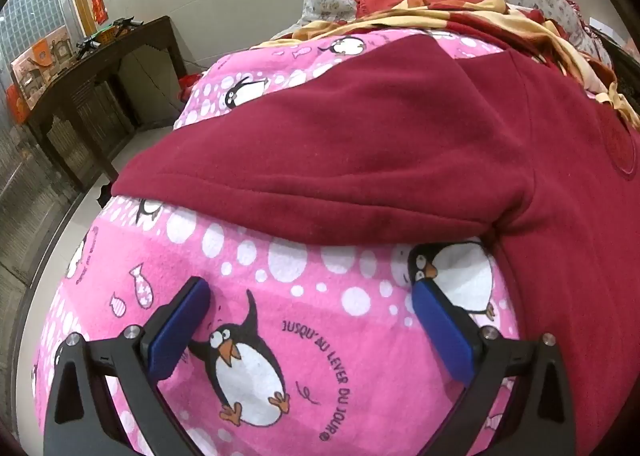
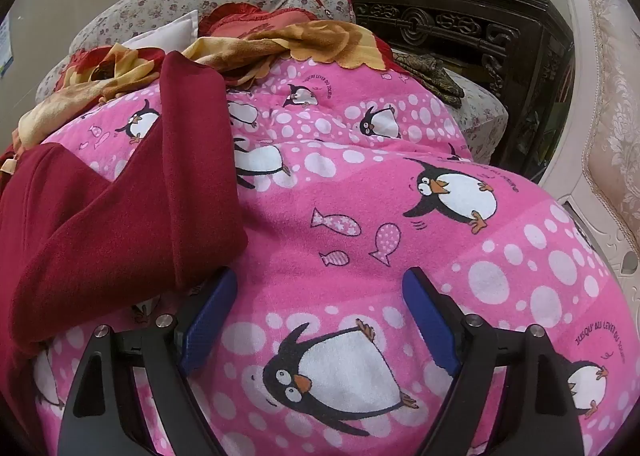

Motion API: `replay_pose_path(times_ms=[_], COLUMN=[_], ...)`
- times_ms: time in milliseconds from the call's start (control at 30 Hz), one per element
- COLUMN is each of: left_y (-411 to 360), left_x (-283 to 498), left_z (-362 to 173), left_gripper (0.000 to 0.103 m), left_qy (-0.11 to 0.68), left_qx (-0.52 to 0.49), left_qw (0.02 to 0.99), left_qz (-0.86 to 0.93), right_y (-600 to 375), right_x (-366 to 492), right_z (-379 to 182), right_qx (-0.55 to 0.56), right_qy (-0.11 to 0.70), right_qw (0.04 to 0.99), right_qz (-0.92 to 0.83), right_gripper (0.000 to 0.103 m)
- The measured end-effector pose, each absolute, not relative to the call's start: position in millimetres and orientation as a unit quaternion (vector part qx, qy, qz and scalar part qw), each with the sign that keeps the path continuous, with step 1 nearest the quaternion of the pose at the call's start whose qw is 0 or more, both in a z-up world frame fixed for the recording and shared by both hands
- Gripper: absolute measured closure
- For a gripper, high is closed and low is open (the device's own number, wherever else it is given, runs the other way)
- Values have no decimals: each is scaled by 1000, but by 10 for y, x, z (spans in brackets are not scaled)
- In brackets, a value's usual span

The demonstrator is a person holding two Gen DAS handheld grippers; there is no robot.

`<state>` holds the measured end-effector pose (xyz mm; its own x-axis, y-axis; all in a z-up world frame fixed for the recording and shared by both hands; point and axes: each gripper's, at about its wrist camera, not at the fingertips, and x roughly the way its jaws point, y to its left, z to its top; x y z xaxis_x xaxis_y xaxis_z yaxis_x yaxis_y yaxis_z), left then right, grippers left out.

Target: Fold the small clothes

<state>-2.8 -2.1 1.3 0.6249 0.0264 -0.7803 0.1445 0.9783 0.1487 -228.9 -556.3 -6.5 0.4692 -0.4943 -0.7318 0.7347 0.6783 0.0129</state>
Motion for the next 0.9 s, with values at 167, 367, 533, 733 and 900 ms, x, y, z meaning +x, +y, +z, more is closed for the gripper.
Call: replay_pose_path(times_ms=[167,367,533,733,900], left_y=[-44,-114,-200,-413,-552], left_x=[-83,-424,-622,-765,-810], left_z=[107,398,620,773,833], left_gripper=[0,0,0,0,0], left_qy=[468,449,438,414,402], left_qx=[92,85,68,87,94], left_qw=[878,886,892,901,904], left_qz=[-49,-71,-88,-100,-111], right_y=[-5563,-5563,-5572,-5431,-5004], right_x=[-2289,-2290,-2298,-2400,-2729], right_z=[-66,-70,-73,124,688], right_qx=[165,164,164,186,139], right_qy=[364,364,366,401,368], right_qw=[841,840,839,840,874], right_qz=[-365,-367,-367,-315,-285], right_gripper=[9,9,9,16,16])
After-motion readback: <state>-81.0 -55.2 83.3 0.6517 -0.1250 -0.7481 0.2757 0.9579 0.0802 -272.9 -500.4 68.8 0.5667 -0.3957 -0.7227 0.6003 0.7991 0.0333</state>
